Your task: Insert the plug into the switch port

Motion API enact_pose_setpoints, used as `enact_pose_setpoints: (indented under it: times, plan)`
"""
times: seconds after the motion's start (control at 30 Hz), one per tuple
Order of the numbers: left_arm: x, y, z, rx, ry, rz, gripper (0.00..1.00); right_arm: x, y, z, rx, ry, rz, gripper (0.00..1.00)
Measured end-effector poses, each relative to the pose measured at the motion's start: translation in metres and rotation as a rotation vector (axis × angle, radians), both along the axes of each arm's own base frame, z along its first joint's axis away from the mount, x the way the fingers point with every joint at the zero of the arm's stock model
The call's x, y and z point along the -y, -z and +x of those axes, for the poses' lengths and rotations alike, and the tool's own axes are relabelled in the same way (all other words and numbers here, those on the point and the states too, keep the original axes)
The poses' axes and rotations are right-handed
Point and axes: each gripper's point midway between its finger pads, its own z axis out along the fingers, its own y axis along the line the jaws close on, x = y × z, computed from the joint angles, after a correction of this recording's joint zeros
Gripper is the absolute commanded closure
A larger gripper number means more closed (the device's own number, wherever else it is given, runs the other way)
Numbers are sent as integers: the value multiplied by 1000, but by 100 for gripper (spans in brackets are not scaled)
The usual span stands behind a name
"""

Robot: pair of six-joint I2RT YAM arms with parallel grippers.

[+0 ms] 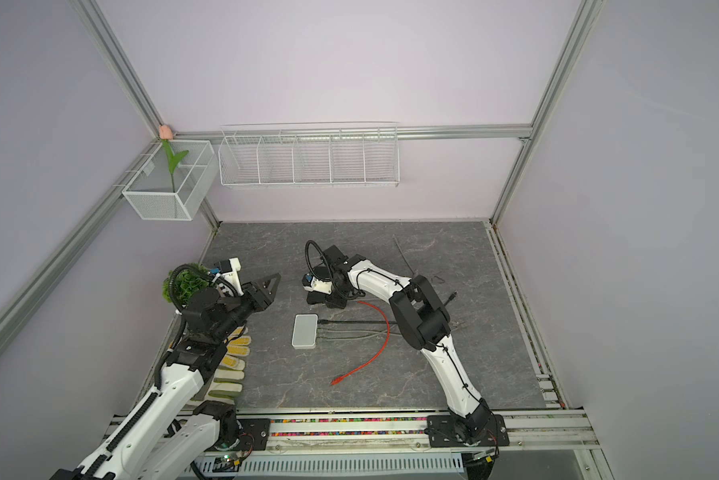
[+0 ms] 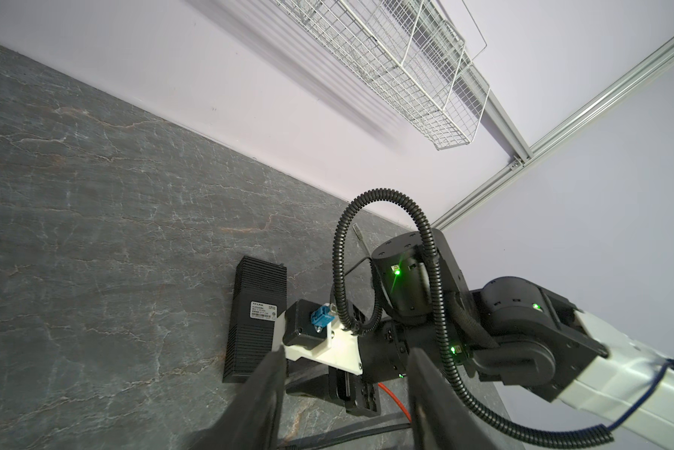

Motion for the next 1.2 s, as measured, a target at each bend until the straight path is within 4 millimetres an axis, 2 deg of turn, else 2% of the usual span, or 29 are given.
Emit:
enact_pose_setpoints:
  times: [0.07, 0.13, 0.27, 0.37, 0.47, 0.73, 0.83, 0.9, 1.03, 1.2]
  plan:
    - [0, -1, -1, 2, 0, 1, 48, 1, 1, -1, -2, 1, -7, 85]
    - [0, -2, -2, 6, 1, 3, 49, 2, 1, 0, 0, 2, -10, 91]
    - [-1, -6, -4, 24, 4, 7, 49, 7, 4, 0, 11, 17, -25, 93]
    - [0, -10, -7, 36, 15, 6, 49, 16, -5, -3, 32, 35, -38, 93]
    - [3, -13, -10, 50, 39, 2, 49, 28, -34, -4, 88, 59, -30, 93]
    - [25, -27, -14, 120, 159, -19, 47, 70, -173, 5, 293, 172, 188, 93]
    - [43, -27, -16, 140, 235, -20, 43, 84, -200, 2, 287, 195, 275, 93]
    - [56, -27, -19, 151, 290, -24, 41, 90, -206, -1, 249, 194, 326, 93]
    - [80, -37, -21, 180, 393, -38, 37, 99, -204, -7, 141, 191, 398, 93]
    - [94, -57, -17, 244, 443, -71, 36, 94, -205, -19, 54, 164, 461, 93]
